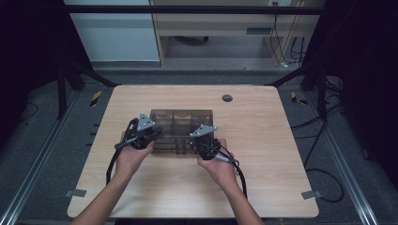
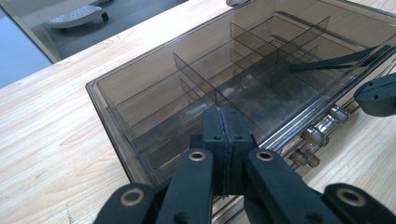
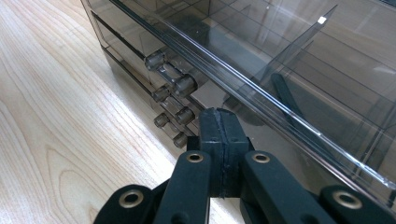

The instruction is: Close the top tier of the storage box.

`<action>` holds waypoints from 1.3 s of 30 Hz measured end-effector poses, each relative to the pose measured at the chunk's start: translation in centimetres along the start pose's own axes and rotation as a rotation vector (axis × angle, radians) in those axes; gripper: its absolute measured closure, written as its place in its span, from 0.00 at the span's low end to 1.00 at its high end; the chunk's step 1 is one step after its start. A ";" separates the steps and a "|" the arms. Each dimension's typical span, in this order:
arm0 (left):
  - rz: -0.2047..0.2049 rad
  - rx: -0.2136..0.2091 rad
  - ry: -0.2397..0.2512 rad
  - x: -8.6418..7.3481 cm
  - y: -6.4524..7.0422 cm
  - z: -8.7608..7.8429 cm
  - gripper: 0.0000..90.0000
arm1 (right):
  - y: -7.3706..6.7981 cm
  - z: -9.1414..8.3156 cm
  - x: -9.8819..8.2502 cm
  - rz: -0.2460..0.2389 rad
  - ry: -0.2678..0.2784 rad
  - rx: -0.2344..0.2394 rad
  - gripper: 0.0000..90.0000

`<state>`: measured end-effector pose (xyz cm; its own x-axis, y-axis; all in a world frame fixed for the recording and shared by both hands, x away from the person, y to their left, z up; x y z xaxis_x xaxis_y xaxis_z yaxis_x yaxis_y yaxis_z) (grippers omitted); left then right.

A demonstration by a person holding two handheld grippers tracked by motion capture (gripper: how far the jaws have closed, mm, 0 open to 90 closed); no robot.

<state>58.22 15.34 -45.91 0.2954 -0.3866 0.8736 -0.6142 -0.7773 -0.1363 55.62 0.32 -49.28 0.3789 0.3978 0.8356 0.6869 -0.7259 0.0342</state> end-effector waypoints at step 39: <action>0.008 0.008 0.065 1.1 0.8 -1.0 0.87 | -1.0 -1.6 1.1 0.005 0.039 0.039 0.99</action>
<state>57.31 14.86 -44.60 0.2420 -0.3604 0.9009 -0.6103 -0.7783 -0.1475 54.36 0.60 -47.47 0.3585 0.3720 0.8562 0.7090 -0.7052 0.0095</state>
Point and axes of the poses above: each handheld gripper's, and its own axes: z roughly forward along the jaws, x roughly out of its top, y roughly to its right, the point moved 9 cm from there along z, roughly forward along the jaws, and after that the axes turned 7 degrees about y, right-handed, at the moved point
